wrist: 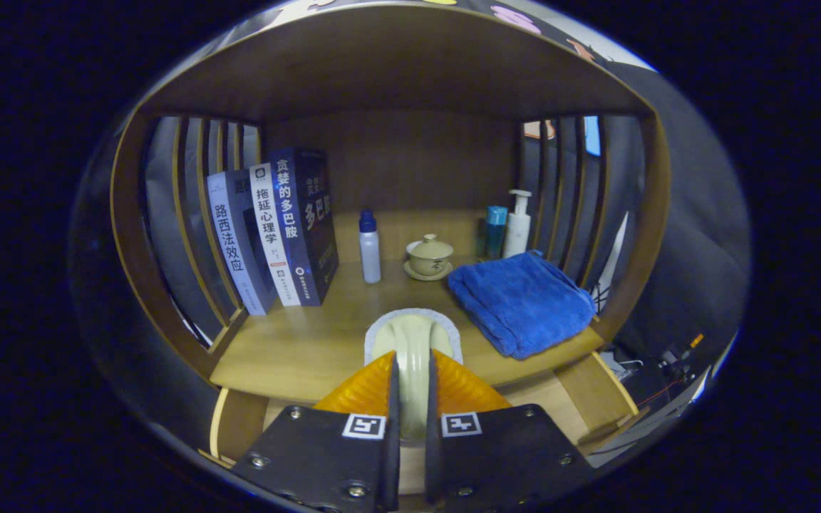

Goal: Pull open the drawer, take out the items inside it, and place them on the countertop above the cabinet.

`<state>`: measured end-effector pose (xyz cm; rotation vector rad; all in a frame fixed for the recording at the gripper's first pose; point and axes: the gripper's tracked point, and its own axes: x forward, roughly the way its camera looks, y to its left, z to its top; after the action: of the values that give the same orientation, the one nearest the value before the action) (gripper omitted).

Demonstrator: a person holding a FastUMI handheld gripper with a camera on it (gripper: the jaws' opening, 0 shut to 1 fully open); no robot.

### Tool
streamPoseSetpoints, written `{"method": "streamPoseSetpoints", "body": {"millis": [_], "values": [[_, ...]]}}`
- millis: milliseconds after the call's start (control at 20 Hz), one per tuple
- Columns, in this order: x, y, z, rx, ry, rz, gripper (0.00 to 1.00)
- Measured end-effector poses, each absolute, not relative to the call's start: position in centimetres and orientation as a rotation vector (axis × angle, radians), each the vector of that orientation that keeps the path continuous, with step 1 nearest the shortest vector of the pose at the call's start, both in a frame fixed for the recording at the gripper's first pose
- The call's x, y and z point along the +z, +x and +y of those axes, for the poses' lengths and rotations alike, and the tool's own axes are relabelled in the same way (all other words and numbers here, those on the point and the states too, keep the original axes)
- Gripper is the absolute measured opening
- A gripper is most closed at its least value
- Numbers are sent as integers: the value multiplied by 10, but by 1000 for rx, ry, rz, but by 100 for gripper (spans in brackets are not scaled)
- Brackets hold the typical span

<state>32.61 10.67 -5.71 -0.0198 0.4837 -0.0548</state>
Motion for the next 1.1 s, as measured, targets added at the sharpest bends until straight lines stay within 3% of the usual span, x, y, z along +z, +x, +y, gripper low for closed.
{"method": "streamPoseSetpoints", "body": {"millis": [650, 1100], "values": [[-99, 375, 106, -21, 32, 567, 15], [-105, 428, 101, -29, 90, 487, 15]]}}
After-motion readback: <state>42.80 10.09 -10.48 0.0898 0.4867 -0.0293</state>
